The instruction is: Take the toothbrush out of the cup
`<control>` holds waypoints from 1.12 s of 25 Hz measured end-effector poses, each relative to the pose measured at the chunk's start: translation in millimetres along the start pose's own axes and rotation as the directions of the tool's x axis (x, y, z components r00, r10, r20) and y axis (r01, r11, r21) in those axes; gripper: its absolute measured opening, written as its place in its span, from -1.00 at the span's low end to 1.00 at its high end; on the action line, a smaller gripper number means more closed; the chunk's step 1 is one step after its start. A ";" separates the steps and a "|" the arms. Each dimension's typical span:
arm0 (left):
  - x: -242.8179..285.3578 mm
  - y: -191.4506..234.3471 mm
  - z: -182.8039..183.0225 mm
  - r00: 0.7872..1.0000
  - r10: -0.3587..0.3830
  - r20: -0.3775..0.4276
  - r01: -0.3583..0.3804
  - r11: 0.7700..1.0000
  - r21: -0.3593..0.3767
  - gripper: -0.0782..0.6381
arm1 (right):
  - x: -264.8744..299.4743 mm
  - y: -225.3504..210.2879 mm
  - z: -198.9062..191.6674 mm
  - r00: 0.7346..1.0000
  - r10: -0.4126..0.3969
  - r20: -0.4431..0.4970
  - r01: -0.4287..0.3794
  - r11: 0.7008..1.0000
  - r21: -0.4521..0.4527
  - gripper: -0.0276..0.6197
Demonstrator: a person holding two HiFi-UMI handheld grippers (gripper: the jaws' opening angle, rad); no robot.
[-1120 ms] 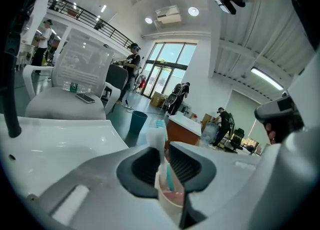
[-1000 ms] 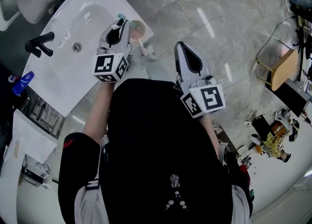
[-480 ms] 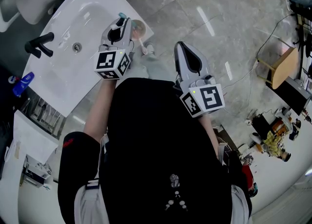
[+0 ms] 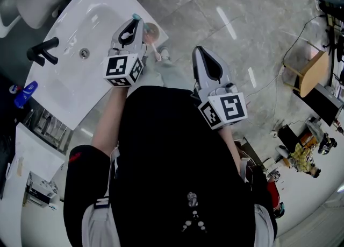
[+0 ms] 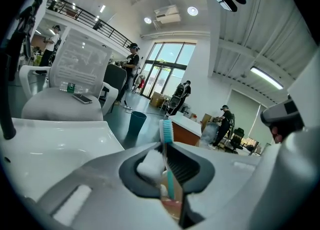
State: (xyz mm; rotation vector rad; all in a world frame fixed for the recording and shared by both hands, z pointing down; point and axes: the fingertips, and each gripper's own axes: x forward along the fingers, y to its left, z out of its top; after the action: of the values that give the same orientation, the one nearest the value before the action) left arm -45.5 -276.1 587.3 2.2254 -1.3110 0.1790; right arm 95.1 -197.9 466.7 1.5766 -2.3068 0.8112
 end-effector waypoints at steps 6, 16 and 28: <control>-5.1 -9.5 8.4 0.999 -0.020 0.027 0.019 0.999 0.040 -0.71 | 0.7 0.7 1.3 1.000 0.013 0.000 -0.013 1.000 -0.005 -0.91; -21.3 -17.8 21.9 0.997 -0.003 0.076 -0.004 0.996 0.091 -0.71 | -4.2 4.3 4.1 0.999 0.052 0.011 -0.052 0.998 -0.027 -0.91; -38.8 -29.0 43.3 0.989 0.026 0.146 -0.041 0.994 0.101 -0.71 | -16.5 5.4 6.1 0.996 0.084 0.034 -0.083 0.996 -0.042 -0.91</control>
State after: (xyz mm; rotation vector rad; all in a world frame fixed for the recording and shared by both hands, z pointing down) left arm -47.9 -257.7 525.1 2.3424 -1.4464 0.1013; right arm 97.4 -187.0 452.1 1.4987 -2.4129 0.7562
